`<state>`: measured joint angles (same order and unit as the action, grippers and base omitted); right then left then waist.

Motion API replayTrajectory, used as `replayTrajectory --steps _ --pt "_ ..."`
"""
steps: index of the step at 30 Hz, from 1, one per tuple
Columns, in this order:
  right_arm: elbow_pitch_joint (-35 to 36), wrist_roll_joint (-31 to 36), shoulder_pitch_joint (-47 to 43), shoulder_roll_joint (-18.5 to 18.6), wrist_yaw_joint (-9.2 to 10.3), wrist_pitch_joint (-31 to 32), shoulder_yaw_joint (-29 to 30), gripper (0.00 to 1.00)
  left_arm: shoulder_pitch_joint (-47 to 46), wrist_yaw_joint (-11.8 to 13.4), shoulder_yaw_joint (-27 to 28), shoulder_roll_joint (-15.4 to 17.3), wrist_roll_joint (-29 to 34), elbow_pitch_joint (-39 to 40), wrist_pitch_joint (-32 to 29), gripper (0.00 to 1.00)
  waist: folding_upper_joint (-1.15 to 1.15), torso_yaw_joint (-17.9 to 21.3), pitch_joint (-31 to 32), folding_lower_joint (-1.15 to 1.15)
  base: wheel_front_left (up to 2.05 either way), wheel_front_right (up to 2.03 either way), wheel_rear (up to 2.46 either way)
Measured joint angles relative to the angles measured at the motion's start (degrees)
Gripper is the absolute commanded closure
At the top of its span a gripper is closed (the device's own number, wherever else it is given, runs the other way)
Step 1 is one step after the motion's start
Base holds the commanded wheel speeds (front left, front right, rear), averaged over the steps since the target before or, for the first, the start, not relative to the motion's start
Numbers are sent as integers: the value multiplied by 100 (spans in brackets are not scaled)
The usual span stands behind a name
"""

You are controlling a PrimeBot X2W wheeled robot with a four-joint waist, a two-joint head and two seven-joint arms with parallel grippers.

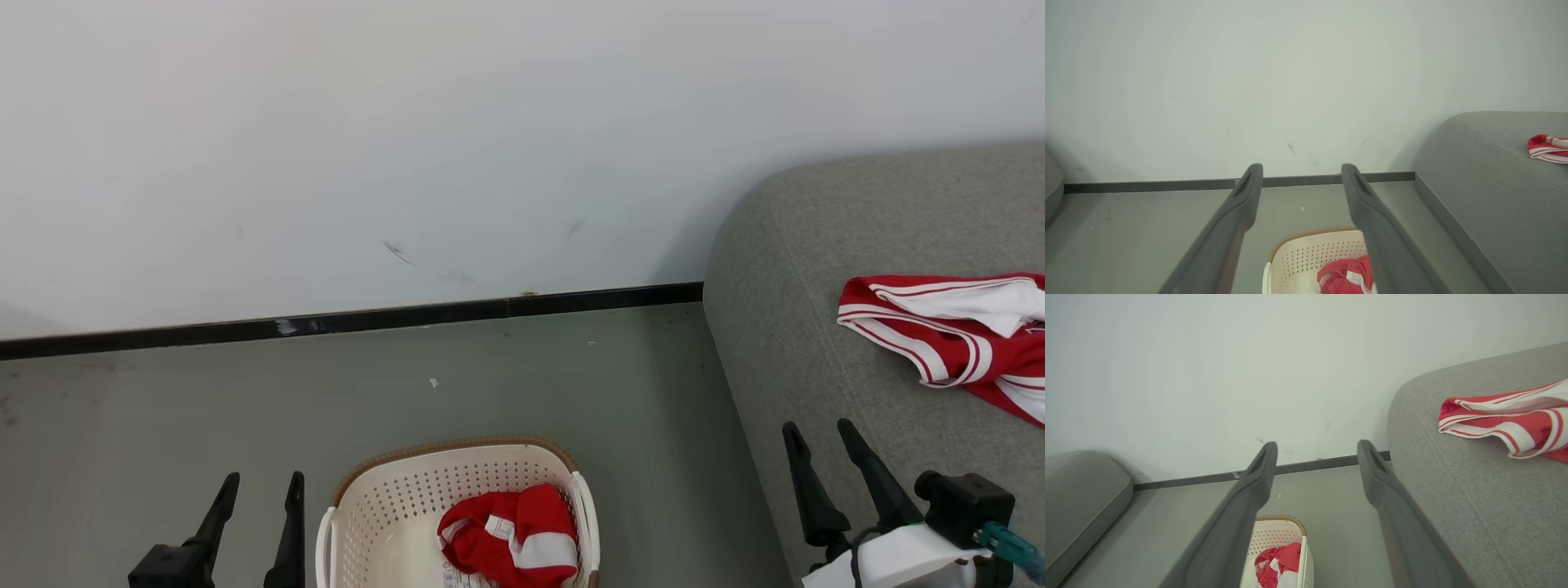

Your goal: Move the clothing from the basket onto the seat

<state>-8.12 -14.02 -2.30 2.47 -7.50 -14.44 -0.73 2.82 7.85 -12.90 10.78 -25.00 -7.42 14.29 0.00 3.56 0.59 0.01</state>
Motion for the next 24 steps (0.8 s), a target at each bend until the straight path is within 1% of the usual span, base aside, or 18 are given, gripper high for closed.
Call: replayTrajectory --steps 4,6,11,17,21,24 --pt "48 0 2 -3 0 0 7 0 -15 -4 -5 53 32 22 0 0 0 6 -100 0 0 0 0" --pt "91 0 19 -4 0 0 27 0 -47 -53 -21 90 45 22 -1 0 0 11 -157 -1 0 0 0" --pt "220 1 109 -8 0 0 90 0 -370 -131 -154 175 127 48 -78 0 0 28 -363 0 0 0 0" --pt "390 1 266 -9 0 0 198 0 -758 -210 -409 211 380 30 -293 0 0 57 -614 0 0 0 0" --pt "494 1 304 -10 0 0 268 0 -1016 -324 -603 246 469 -66 -411 0 0 87 -808 -1 0 0 0" --pt "615 1 385 -10 0 0 356 0 -1221 -436 -776 259 661 -154 -513 0 0 117 -969 0 0 0 0"
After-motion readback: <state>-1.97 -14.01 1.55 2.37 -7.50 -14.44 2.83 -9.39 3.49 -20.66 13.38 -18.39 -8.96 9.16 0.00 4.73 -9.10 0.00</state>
